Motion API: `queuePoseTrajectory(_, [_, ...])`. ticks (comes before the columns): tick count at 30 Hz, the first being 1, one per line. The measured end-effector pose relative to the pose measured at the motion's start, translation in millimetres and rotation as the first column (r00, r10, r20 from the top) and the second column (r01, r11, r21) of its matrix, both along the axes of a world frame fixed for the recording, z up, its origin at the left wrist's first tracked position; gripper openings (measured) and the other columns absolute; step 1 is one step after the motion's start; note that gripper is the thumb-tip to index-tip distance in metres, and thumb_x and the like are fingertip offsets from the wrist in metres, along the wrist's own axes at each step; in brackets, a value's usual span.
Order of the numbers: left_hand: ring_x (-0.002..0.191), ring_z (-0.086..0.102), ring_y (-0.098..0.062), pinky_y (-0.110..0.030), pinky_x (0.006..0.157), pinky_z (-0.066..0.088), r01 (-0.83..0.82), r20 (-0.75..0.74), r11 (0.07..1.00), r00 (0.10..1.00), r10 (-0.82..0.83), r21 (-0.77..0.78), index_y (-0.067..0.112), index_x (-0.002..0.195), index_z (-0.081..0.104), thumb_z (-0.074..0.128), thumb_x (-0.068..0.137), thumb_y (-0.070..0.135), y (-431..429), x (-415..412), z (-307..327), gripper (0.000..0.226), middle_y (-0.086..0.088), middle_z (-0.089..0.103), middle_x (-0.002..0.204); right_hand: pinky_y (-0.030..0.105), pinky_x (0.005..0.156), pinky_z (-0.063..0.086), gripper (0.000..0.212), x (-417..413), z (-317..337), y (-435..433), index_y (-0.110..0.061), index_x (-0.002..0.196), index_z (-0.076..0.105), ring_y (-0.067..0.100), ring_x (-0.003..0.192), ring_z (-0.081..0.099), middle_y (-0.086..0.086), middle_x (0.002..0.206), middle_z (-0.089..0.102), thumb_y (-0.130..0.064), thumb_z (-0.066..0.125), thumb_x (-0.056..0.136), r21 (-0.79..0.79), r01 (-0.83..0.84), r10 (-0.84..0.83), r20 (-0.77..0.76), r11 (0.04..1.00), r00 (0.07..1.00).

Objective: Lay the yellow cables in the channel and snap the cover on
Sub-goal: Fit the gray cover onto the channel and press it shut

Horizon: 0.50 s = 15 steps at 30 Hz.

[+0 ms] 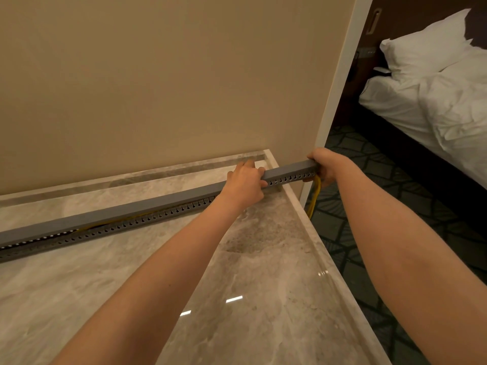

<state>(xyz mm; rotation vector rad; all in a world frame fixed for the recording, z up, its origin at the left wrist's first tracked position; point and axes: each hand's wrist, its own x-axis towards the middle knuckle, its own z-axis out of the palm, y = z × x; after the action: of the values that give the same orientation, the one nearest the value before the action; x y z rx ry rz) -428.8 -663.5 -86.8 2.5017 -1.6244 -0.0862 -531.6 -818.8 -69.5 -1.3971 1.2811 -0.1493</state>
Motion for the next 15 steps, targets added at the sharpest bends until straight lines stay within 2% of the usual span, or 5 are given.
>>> queuePoseTrajectory(5, [0.112, 0.046, -0.031, -0.042, 0.086, 0.043, -0.002, -0.007, 1.000, 1.000, 0.002, -0.015, 0.005, 0.118, 0.056, 0.046, 0.096, 0.022, 3, 4, -3, 0.029, -0.015, 0.050, 0.116, 0.028, 0.051, 0.036, 0.019, -5, 4, 2, -0.009, 0.105, 0.044, 0.017, 0.065, 0.055, 0.007, 0.076, 0.056, -0.022, 0.031, 0.100, 0.116, -0.003, 0.002, 0.007, 0.993, 1.000])
queuePoseTrajectory(10, [0.110, 0.047, -0.031, -0.040, 0.087, 0.044, 0.027, -0.003, 0.998, 1.000, -0.027, -0.054, 0.002, 0.116, 0.056, 0.046, 0.096, 0.021, 6, 6, -5, 0.029, -0.015, 0.051, 0.114, 0.034, 0.055, 0.038, 0.027, -4, -2, -3, -0.012, 0.108, 0.048, 0.020, 0.072, 0.059, 0.007, 0.079, 0.062, -0.031, 0.031, 0.097, 0.158, 0.063, -0.058, -0.034, 0.985, 0.998])
queuePoseTrajectory(12, [0.110, 0.047, -0.030, -0.038, 0.089, 0.044, 0.050, 0.000, 0.996, 0.999, -0.051, -0.077, 0.001, 0.116, 0.056, 0.046, 0.097, 0.021, 9, 7, -7, 0.029, -0.015, 0.051, 0.114, 0.040, 0.067, 0.042, 0.029, -2, -4, -3, -0.013, 0.107, 0.048, 0.023, 0.076, 0.060, 0.008, 0.080, 0.063, -0.031, 0.028, 0.097, 0.137, 0.044, -0.036, -0.056, 0.990, 0.998])
queuePoseTrajectory(14, [0.111, 0.047, -0.029, -0.031, 0.090, 0.039, 0.078, 0.012, 0.992, 0.997, -0.077, -0.104, 0.001, 0.118, 0.056, 0.045, 0.098, 0.020, 12, 8, -8, 0.030, -0.014, 0.052, 0.116, 0.049, 0.088, 0.042, 0.033, -1, -7, -1, -0.012, 0.098, 0.050, 0.024, 0.077, 0.059, 0.010, 0.079, 0.064, -0.032, 0.023, 0.098, 0.092, 0.009, -0.001, -0.088, 0.996, 0.996])
queuePoseTrajectory(15, [0.111, 0.047, -0.028, -0.029, 0.090, 0.037, 0.086, 0.012, 0.990, 0.996, -0.086, -0.115, 0.001, 0.119, 0.056, 0.045, 0.098, 0.020, 13, 9, -9, 0.031, -0.014, 0.052, 0.116, 0.048, 0.090, 0.041, 0.035, 1, -9, 2, -0.011, 0.094, 0.049, 0.023, 0.074, 0.058, 0.011, 0.078, 0.063, -0.031, 0.021, 0.098, 0.060, 0.004, 0.002, -0.097, 0.998, 0.995])
